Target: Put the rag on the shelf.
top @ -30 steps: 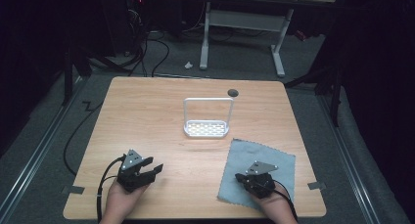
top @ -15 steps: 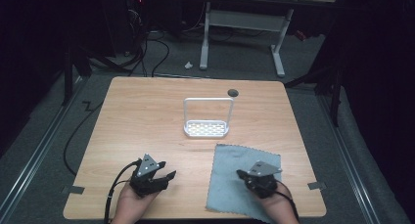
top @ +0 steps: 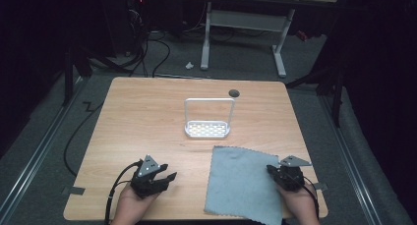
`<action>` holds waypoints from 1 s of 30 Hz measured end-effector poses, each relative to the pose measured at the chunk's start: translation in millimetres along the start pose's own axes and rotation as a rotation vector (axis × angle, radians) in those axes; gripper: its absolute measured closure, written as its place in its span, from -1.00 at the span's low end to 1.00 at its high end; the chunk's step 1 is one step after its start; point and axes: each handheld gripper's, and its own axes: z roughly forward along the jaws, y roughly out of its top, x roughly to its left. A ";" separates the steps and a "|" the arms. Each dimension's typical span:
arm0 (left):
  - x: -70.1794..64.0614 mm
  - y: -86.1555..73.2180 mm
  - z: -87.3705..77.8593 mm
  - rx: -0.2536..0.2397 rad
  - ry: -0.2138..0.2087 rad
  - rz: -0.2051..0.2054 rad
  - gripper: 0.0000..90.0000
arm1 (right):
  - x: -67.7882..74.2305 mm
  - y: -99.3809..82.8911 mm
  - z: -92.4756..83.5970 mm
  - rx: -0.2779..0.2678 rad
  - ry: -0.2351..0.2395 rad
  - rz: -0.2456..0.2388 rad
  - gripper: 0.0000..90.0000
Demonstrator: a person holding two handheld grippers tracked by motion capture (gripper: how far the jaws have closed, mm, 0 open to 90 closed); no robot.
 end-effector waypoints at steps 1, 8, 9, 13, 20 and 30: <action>-1.5 1.4 0.2 0.006 -0.021 -0.016 0.20 | 4.8 2.0 1.7 0.002 0.015 -0.015 1.00; -43.4 15.2 21.2 0.033 -0.133 0.044 0.42 | 42.4 14.8 14.1 0.004 0.082 -0.109 1.00; -47.7 16.9 27.1 0.045 -0.130 0.055 0.44 | 47.4 15.9 15.1 0.006 0.087 -0.119 1.00; -51.4 21.1 49.1 0.096 -0.093 0.090 0.49 | 60.1 18.9 17.7 0.008 0.095 -0.159 1.00; -44.9 16.4 57.1 0.132 -0.032 0.130 0.57 | 66.1 19.9 19.6 0.003 0.129 -0.171 1.00; -21.9 1.3 31.2 0.109 0.009 0.020 0.49 | 98.6 23.2 22.9 -0.002 0.182 -0.273 0.96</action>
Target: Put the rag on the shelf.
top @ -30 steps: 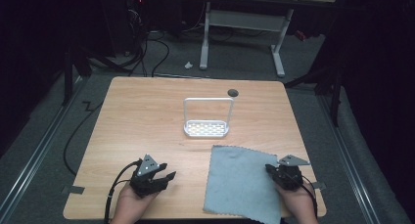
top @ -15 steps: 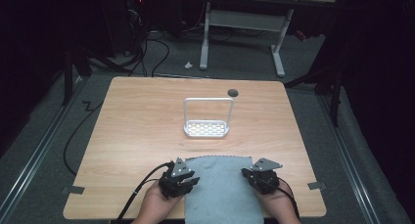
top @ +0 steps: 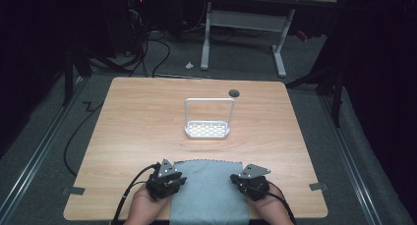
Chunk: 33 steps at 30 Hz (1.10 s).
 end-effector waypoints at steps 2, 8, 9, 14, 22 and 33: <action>8.1 1.6 -4.0 -0.045 0.040 -0.019 0.47 | -0.4 0.3 0.2 0.000 0.006 -0.003 0.96; 40.7 7.0 3.5 -0.084 0.068 -0.129 0.41 | -3.6 -1.5 0.1 -0.011 0.025 0.014 0.96; 41.4 7.9 6.1 -0.080 0.066 -0.125 0.38 | -3.6 -1.7 0.0 -0.011 0.026 0.014 0.96; 42.7 8.1 13.6 -0.063 0.036 -0.122 0.43 | -5.3 -2.3 0.0 -0.014 0.036 0.020 0.96; 43.1 8.6 16.6 -0.069 -0.008 -0.121 0.64 | -4.5 -3.2 -0.1 -0.020 0.031 0.024 0.95; 39.5 8.7 17.8 -0.058 -0.003 -0.085 0.98 | -1.1 -5.2 -1.6 -0.028 0.025 0.019 0.92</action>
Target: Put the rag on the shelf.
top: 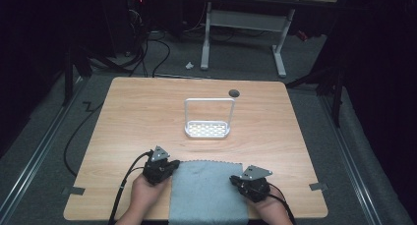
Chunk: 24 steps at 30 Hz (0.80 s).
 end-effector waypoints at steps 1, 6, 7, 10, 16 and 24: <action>-0.3 0.0 0.1 -0.001 0.001 0.002 0.98 | 0.0 0.0 0.1 0.000 -0.001 0.003 0.92; 0.2 0.1 -0.1 0.000 -0.002 -0.001 0.98 | 1.4 0.6 -1.4 -0.012 0.004 0.000 0.77; 0.3 0.0 -0.1 0.001 -0.004 -0.001 0.98 | 0.6 1.1 -3.1 -0.025 -0.013 0.011 0.74; 1.5 0.0 0.0 0.000 -0.011 -0.009 0.98 | -10.9 6.1 -11.2 -0.074 -0.064 0.092 0.67; 3.3 0.1 -0.1 0.001 -0.021 -0.025 0.98 | -43.0 21.0 -21.6 -0.140 -0.178 0.221 0.56; 5.4 -0.4 -0.7 0.000 -0.033 -0.044 0.98 | -62.7 -8.2 -17.7 -0.102 -0.215 0.316 0.56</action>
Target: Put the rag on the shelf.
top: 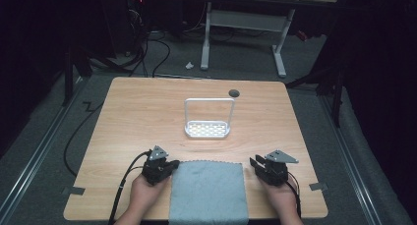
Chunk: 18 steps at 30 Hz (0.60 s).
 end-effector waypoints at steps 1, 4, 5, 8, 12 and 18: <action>0.0 0.0 0.0 0.000 0.000 0.000 0.98 | -1.2 -1.0 2.1 0.010 0.027 0.017 0.56; -0.4 0.0 0.0 0.000 0.002 0.002 0.98 | 6.5 0.0 8.8 0.020 0.059 -0.004 0.56; -0.4 0.0 0.0 0.000 0.003 0.002 0.98 | 10.3 1.1 11.8 0.024 0.068 -0.019 0.56; -0.3 -0.1 -0.1 0.000 0.003 0.000 0.98 | 21.5 4.2 20.1 0.038 0.088 -0.048 0.53; -0.2 -0.3 -0.3 0.000 0.002 -0.001 0.98 | 33.1 4.0 27.7 0.070 0.069 -0.091 0.50; -0.3 -0.2 -0.4 0.000 0.004 0.003 0.97 | 37.8 0.6 23.9 0.071 0.046 -0.115 0.59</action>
